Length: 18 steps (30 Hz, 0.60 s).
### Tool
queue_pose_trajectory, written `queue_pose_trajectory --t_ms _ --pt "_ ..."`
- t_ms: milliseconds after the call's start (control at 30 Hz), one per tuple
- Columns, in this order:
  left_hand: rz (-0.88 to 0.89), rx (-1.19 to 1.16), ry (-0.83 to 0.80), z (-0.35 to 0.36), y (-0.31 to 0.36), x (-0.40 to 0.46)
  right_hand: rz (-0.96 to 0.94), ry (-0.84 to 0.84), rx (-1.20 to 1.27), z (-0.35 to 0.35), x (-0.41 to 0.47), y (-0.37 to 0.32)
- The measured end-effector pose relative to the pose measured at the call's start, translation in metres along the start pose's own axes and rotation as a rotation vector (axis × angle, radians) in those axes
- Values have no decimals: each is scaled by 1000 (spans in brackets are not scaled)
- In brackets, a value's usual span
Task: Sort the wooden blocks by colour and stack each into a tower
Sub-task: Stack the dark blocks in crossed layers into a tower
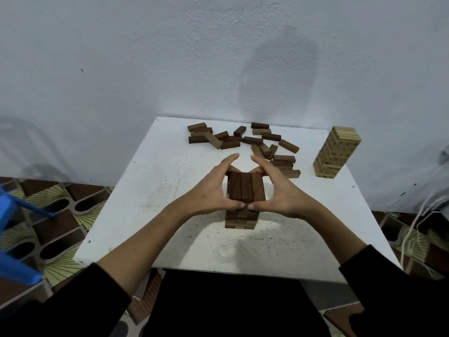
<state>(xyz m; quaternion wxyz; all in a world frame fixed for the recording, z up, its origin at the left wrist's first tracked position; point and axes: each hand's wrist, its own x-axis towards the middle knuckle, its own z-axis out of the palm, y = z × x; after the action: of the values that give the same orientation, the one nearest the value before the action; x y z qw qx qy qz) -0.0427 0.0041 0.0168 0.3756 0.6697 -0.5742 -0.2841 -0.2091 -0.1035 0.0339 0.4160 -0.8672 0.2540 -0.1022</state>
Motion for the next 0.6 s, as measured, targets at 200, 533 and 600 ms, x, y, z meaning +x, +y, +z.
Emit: queue_pose_trajectory --t_ms 200,533,600 --pt "-30 -198 10 2 1 -7 2 -45 92 -3 -5 1" --pt "-297 -712 141 32 6 -17 240 242 681 42 -10 -4" --pt "-327 -774 111 35 5 -19 228 249 694 44 -12 -6"
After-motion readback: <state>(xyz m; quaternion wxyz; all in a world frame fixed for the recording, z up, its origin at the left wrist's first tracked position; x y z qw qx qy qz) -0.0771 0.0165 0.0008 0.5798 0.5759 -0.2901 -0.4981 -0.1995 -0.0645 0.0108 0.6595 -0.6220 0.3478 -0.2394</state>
